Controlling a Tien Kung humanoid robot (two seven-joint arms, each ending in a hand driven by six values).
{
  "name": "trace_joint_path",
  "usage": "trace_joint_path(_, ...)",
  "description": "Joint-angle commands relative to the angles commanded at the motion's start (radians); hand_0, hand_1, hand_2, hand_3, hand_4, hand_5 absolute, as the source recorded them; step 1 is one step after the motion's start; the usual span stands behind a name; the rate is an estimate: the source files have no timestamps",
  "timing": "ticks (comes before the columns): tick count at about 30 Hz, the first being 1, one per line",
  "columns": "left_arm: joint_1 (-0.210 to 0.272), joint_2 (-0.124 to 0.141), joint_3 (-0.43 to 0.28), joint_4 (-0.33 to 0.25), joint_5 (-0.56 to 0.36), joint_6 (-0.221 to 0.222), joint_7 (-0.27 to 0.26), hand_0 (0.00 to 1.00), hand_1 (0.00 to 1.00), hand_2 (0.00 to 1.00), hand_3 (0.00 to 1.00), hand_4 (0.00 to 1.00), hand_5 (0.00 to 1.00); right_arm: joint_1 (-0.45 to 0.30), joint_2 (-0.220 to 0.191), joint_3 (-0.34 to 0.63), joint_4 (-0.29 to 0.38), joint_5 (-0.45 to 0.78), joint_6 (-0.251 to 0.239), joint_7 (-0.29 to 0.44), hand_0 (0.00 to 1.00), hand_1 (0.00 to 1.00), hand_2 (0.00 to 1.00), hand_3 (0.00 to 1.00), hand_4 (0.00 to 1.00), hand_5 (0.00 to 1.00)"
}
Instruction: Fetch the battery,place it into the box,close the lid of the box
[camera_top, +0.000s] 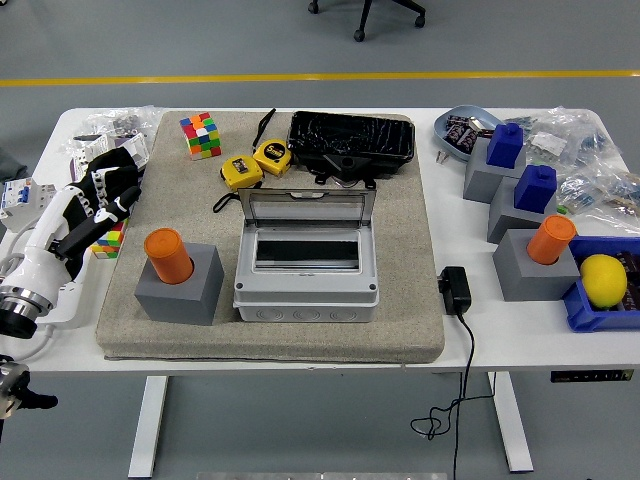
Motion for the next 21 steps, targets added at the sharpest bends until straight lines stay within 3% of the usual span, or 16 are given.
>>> trace_joint_path(5, 0.002, 0.0, 0.003, 0.006, 0.02, -0.041, 0.012, 0.966, 0.924, 0.86, 0.689, 0.998, 0.356, -0.003, 0.0, -0.002, -0.001, 0.001, 0.0, -0.001, 0.809, 0.804, 0.77, 0.787, 0.998, 0.998)
trace_joint_path(6, 0.003, 0.0, 0.005, 0.009, 0.02, -0.047, 0.015, 0.995, 0.998, 0.958, 0.91, 0.998, 0.31, -0.003, 0.0, -0.002, -0.001, 0.001, 0.0, -0.001, 0.809, 0.804, 0.77, 0.787, 0.998, 0.998)
trace_joint_path(11, 0.002, -0.003, 0.009, 0.028, 0.017, -0.061, 0.017, 0.995, 0.998, 0.958, 0.91, 0.998, 0.31, -0.003, 0.0, 0.001, 0.0, -0.001, 0.001, 0.0, 0.809, 0.804, 0.77, 0.787, 0.998, 0.998)
trace_joint_path(12, 0.002, -0.003, 0.009, 0.032, 0.017, -0.061, 0.017, 0.998, 0.998, 0.998, 0.998, 0.998, 0.279, -0.004, 0.0, 0.001, 0.0, -0.001, 0.001, 0.0, 0.809, 0.804, 0.77, 0.787, 0.998, 0.998)
trace_joint_path(21, 0.003, -0.005, 0.021, 0.037, 0.012, -0.063, 0.017, 0.998, 0.998, 0.998, 0.998, 0.998, 0.27, -0.005, 0.0, 0.0, -0.002, 0.0, 0.001, -0.001, 0.808, 0.803, 0.769, 0.787, 0.998, 0.998)
